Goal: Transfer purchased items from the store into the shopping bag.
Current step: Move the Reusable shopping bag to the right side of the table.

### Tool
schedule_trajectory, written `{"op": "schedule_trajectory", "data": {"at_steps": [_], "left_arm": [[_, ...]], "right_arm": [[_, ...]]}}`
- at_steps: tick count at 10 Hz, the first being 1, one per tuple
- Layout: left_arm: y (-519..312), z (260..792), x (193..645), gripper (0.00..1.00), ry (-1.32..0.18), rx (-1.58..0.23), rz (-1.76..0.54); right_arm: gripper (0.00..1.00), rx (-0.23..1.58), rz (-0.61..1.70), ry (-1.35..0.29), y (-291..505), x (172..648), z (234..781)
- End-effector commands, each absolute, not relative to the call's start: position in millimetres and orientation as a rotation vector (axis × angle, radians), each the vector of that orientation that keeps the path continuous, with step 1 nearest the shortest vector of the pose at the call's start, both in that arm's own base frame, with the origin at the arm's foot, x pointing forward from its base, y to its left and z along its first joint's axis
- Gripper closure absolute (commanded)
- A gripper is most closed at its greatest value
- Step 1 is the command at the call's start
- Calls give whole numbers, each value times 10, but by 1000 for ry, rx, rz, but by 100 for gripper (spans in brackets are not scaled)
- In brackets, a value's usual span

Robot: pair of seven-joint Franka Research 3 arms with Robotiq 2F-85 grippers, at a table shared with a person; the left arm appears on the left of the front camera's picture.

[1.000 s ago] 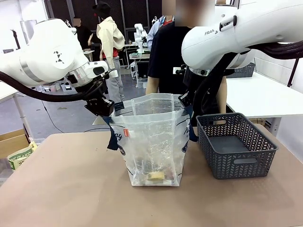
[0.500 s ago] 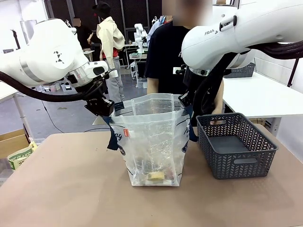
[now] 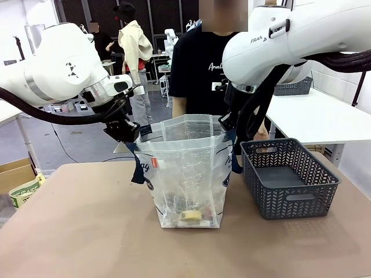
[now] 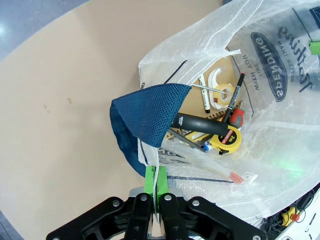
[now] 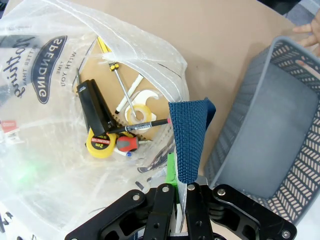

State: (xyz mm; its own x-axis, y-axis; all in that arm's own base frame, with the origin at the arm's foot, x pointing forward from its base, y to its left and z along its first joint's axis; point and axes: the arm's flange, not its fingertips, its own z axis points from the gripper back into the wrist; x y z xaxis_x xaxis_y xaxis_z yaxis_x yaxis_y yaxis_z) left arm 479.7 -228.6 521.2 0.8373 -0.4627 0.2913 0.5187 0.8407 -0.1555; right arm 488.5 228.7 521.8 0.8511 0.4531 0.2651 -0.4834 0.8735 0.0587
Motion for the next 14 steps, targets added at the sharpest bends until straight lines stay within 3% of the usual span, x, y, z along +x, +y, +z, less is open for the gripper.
{"op": "schedule_trajectory", "data": {"at_steps": [1,5,12,14], "left_arm": [[-2305,5215,4787,100,-249,-234,-528],[-2442,5272,4764,100,-251,-242,-556],[-2880,5365,4772,100,-208,-405,-625],[-3036,5408,4764,100,-180,-440,-531]], "right_arm": [[100,125,494,-248,2287,4885,5218],[100,127,464,-251,2415,4773,5282],[100,125,396,-310,2987,4683,5194],[100,159,311,-312,3050,4670,5188]]}}
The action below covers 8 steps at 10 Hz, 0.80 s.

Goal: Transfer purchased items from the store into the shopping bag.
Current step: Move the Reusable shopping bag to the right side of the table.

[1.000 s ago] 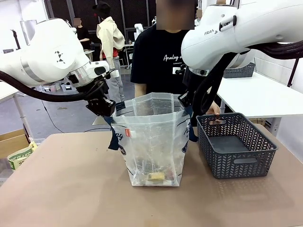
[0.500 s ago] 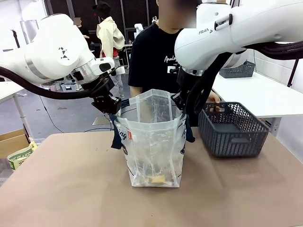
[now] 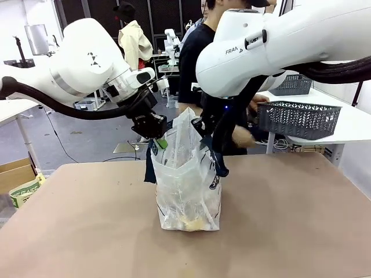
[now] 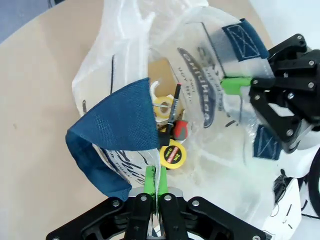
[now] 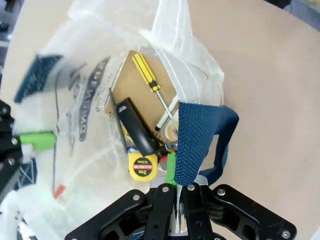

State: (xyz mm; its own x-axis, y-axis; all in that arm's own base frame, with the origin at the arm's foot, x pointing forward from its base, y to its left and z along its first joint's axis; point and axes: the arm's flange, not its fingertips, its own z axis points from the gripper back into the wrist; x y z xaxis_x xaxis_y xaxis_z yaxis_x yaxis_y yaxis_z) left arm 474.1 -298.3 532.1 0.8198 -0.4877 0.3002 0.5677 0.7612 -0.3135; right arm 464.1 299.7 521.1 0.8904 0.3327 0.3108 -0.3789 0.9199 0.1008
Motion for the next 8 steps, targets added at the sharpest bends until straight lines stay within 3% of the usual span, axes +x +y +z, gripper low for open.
{"op": "schedule_trajectory", "data": {"at_steps": [1,2,8], "left_arm": [[-3058,5425,4766,100,-150,-459,-468],[-2983,5321,4741,100,-206,-406,-579],[-3217,5398,4701,100,-186,-459,-505]], "right_arm": [[100,149,262,-303,3050,4696,5176],[100,108,265,-289,2992,4713,5201],[100,181,253,-292,3086,4800,5203]]}}
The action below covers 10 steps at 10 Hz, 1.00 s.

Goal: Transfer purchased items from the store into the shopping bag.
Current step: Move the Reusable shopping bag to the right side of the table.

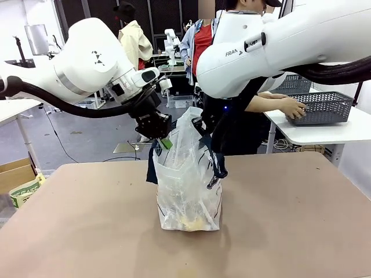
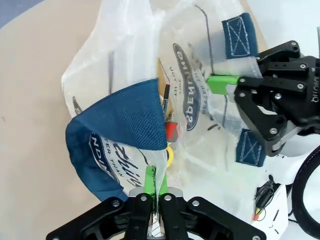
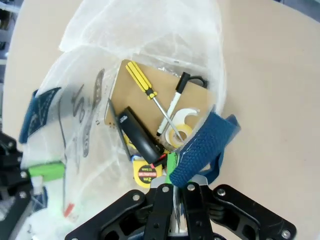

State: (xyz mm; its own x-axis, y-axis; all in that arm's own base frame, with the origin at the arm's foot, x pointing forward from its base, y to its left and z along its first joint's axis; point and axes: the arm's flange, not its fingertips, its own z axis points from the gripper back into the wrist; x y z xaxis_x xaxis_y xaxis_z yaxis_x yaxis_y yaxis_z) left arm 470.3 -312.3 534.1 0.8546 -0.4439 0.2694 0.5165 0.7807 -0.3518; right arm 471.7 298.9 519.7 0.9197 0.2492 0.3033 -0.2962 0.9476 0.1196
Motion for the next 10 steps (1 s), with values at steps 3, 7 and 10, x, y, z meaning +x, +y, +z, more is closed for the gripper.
{"op": "schedule_trajectory", "data": {"at_steps": [3,7,10], "left_arm": [[-3290,5360,4691,100,-156,-523,-519],[-3317,5290,4751,100,-182,-541,-465],[-3283,5239,4715,100,-153,-501,-488]], "right_arm": [[100,206,284,-291,3250,4930,5181],[100,233,305,-284,3392,4974,5119],[100,208,312,-272,3359,4943,5102]]}}
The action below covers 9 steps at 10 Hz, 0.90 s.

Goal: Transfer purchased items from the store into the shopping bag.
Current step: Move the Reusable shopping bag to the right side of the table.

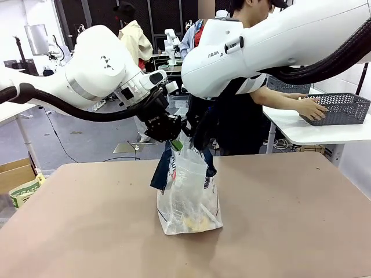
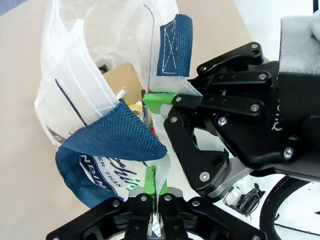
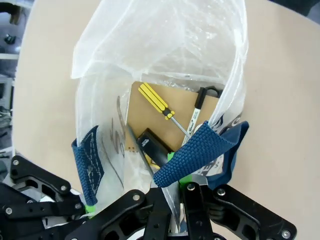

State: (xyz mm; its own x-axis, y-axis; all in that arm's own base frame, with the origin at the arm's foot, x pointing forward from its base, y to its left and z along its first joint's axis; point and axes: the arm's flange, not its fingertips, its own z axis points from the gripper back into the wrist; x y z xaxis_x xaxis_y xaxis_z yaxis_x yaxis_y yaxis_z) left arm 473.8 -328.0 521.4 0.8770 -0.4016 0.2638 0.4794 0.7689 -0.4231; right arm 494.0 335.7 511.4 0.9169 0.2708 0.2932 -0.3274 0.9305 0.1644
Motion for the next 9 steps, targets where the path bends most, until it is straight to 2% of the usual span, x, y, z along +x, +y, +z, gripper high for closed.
{"op": "schedule_trajectory", "data": {"at_steps": [1,4,9], "left_arm": [[-3283,5239,4715,100,-153,-501,-488],[-3278,5222,4693,100,-172,-565,-503],[-3154,5350,4508,0,-156,-700,-517]], "right_arm": [[100,215,310,-272,3359,4941,5115],[100,214,278,-275,3357,4985,5105],[100,219,268,-271,3356,5024,5097]]}}
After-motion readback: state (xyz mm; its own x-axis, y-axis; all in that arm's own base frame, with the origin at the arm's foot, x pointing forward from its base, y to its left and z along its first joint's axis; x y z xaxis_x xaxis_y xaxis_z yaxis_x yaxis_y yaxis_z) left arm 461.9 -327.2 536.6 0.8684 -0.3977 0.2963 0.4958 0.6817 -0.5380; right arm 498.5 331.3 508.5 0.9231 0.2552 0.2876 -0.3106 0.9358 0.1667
